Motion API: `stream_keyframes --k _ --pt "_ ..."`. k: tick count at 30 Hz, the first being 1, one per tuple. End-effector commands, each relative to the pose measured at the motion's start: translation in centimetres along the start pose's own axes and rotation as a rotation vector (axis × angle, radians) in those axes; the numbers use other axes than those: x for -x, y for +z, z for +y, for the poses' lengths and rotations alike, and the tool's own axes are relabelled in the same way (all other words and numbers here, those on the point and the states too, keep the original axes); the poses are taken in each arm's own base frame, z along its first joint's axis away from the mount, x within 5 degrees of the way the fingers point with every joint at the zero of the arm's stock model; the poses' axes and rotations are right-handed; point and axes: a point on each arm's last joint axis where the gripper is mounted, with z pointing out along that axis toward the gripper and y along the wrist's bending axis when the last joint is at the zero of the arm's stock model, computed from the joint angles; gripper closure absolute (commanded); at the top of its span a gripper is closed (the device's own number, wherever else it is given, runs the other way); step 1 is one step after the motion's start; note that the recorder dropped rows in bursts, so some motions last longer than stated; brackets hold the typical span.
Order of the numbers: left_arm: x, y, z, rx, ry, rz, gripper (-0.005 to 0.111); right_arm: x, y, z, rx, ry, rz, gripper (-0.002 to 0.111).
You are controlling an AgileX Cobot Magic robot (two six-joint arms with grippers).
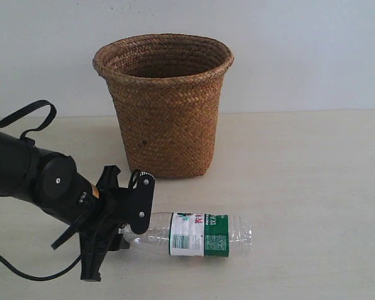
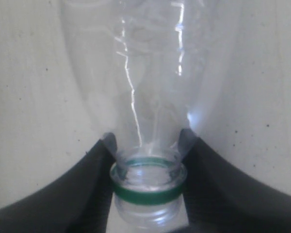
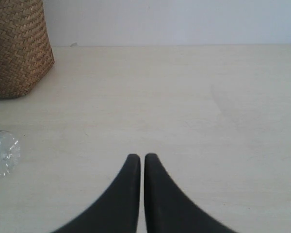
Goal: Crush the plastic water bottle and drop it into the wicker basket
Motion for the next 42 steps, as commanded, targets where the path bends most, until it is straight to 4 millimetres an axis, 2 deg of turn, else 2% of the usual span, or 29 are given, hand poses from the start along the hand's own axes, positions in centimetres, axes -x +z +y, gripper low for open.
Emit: stream_keyframes --k 1,13,19,22,26,32,36,42 --pt "0.2 0.1 0.1 0.005 0.001 -0.003 0.103 0.1 0.0 0.0 0.001 -0.003 -0.013 0.107" --pt "0.2 0.1 0.3 0.025 0.001 -0.009 0.103 0.2 0.0 0.0 -0.001 -0.012 -0.021 0.107" --pt "0.2 0.1 0.2 0.018 -0.004 -0.008 0.103 1.7 -0.2 0.0 -0.006 -0.123 -0.185 0.107" --pt "0.2 0.1 0.2 0.018 -0.004 -0.008 0.103 2.9 -0.5 0.2 0.031 0.044 -0.326 0.107" --pt "0.2 0.1 0.2 0.02 -0.004 -0.008 0.103 4.3 -1.1 0.2 0.056 0.112 -0.492 0.107" --pt "0.2 0.1 0.2 0.02 -0.009 -0.008 0.103 6.5 -2.8 0.1 0.263 0.587 -0.764 0.107" --pt "0.2 0.1 0.2 0.02 -0.01 -0.009 0.103 7.4 -3.8 0.1 0.446 0.844 -0.872 0.107" --pt "0.2 0.1 0.2 0.02 -0.017 -0.009 0.103 7.8 -4.4 0.2 0.581 0.997 -0.906 0.107"
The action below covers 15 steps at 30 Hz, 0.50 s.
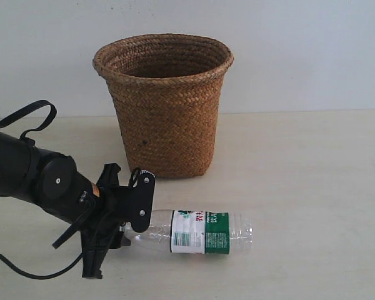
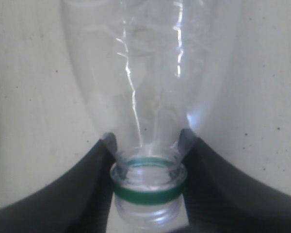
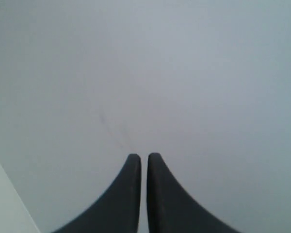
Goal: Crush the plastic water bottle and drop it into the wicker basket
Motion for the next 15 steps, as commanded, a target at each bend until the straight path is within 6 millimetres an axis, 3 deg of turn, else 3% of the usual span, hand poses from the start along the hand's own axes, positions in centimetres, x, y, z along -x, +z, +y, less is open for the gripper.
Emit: stream_keyframes --k 1,3,7,10,15 --pt "0.1 0.1 0.0 -0.002 -0.017 -0.003 0.103 0.1 0.0 0.4 0.047 0.081 -0.002 0.107" --pt "0.1 0.1 0.0 -0.002 -0.017 -0.003 0.103 -0.4 0.1 0.8 0.063 -0.025 0.058 0.107" --pt "0.1 0.1 0.0 -0.002 -0.017 -0.003 0.103 0.2 2.0 3.4 0.085 -0.209 0.155 0.107" --pt "0.1 0.1 0.0 -0.002 -0.017 -0.003 0.103 0.6 4.4 4.7 0.066 -0.2 0.2 0.107" --pt "0.1 0.1 0.0 -0.002 -0.017 -0.003 0.103 -2.6 9.7 3.4 -0.047 -0.197 0.577 0.107"
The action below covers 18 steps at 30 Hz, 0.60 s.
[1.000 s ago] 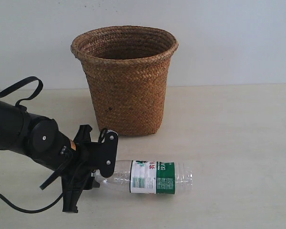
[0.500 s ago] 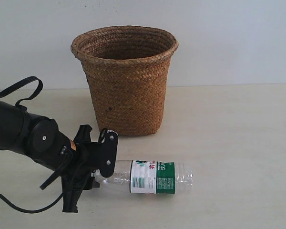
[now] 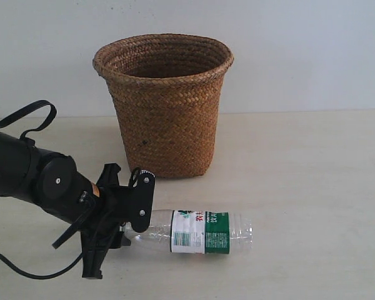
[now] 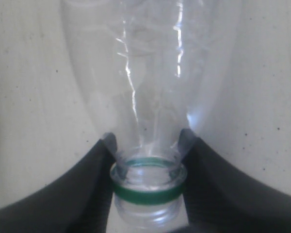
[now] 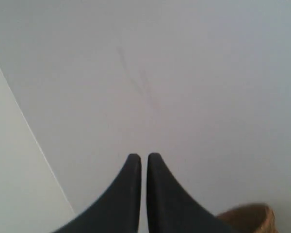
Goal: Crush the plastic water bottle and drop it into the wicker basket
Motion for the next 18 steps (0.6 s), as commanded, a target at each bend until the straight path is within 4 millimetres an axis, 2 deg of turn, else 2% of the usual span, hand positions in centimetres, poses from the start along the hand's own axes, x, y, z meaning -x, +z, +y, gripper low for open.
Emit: stream_keyframes --k 1,6,8,11,14,18 --pt "0.1 0.1 0.0 -0.002 -0.015 -0.003 0.103 -2.3 5.3 -1.7 -0.098 0.033 0.375 0.107" --pt "0.1 0.1 0.0 -0.002 -0.015 -0.003 0.103 -6.3 10.7 -5.3 -0.157 0.097 0.792 0.107" --pt "0.1 0.1 0.0 -0.002 -0.015 -0.003 0.103 -8.1 11.8 -6.7 -0.142 0.174 0.892 0.107" --pt "0.1 0.1 0.0 -0.002 -0.019 -0.003 0.103 -11.2 12.5 -9.5 -0.19 0.249 1.011 0.107" --pt "0.1 0.1 0.0 0.0 -0.019 -0.003 0.103 -13.7 12.4 -11.3 -0.263 0.225 1.091 0.107" --pt "0.1 0.1 0.0 0.0 -0.019 -0.003 0.103 -15.9 12.2 -11.3 -0.284 0.168 1.149 0.107"
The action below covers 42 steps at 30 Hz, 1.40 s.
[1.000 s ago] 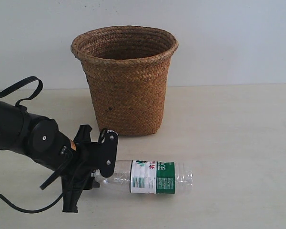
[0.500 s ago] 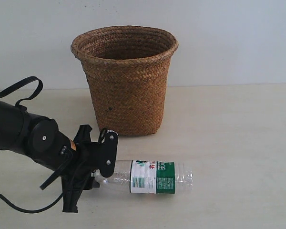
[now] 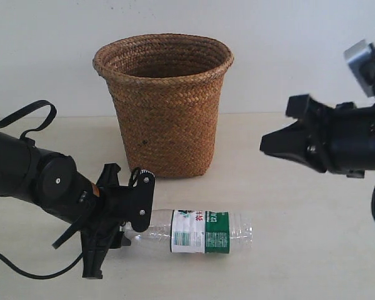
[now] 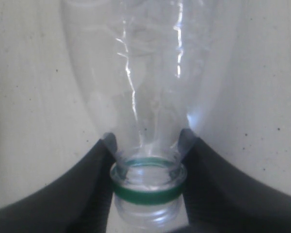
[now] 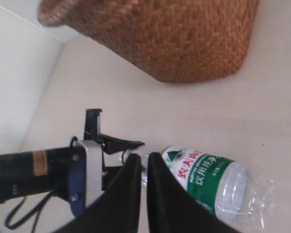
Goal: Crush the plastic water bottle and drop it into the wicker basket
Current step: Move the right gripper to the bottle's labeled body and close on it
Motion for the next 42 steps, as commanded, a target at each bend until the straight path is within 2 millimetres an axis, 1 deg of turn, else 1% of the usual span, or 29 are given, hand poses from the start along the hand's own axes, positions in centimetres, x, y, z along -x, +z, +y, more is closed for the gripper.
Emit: stream_keyframes --k 1,5,8,12,15,17,19,22,26,31,35,36,37,38,42 --pt "0.1 0.1 0.0 0.0 -0.015 -0.003 0.103 -0.8 1.5 0.3 -0.057 -0.086 0.034 0.107" --pt "0.1 0.1 0.0 0.0 -0.015 -0.003 0.103 -1.0 1.5 0.6 -0.131 -0.128 0.013 0.107" --pt "0.1 0.1 0.0 0.0 -0.015 -0.003 0.103 -1.1 1.5 1.2 -0.168 -0.232 0.026 0.107" --pt "0.2 0.1 0.1 0.002 -0.015 -0.004 0.103 -1.0 1.3 2.0 -0.226 -0.291 -0.043 0.107" --pt "0.2 0.1 0.1 0.004 -0.015 -0.004 0.103 -1.7 1.4 3.3 -0.196 -0.33 -0.038 0.109" --pt "0.2 0.1 0.1 0.004 -0.015 -0.004 0.103 -1.9 1.5 3.8 -0.2 -0.348 -0.048 0.109" --pt "0.2 0.1 0.1 0.004 -0.015 -0.004 0.103 -2.0 1.6 4.0 -0.199 -0.331 -0.056 0.109" --pt "0.2 0.1 0.1 0.001 -0.015 -0.004 0.103 -2.5 1.8 4.5 -0.132 -0.261 -0.025 0.109" --pt "0.2 0.1 0.1 0.001 -0.015 -0.004 0.103 -2.8 1.9 4.9 -0.078 -0.229 0.001 0.109" --pt "0.2 0.1 0.1 0.001 -0.015 -0.004 0.103 -2.3 2.1 5.4 -0.058 -0.265 0.0 0.109" --pt "0.2 0.1 0.1 0.003 -0.015 -0.004 0.103 -2.3 3.7 4.4 -0.096 -0.233 0.028 0.109" --pt "0.2 0.1 0.1 0.003 -0.015 -0.004 0.103 -2.6 4.6 3.5 -0.124 -0.205 0.052 0.109" --pt "0.2 0.1 0.1 0.003 -0.015 -0.004 0.103 -2.7 5.0 3.2 -0.126 -0.199 0.069 0.109" --pt "0.2 0.1 0.1 0.003 -0.015 -0.004 0.103 -3.3 5.9 2.6 -0.13 -0.185 0.112 0.109" --pt "0.2 0.1 0.1 0.003 -0.015 -0.004 0.103 -4.7 7.9 0.9 -0.163 -0.154 0.203 0.109"
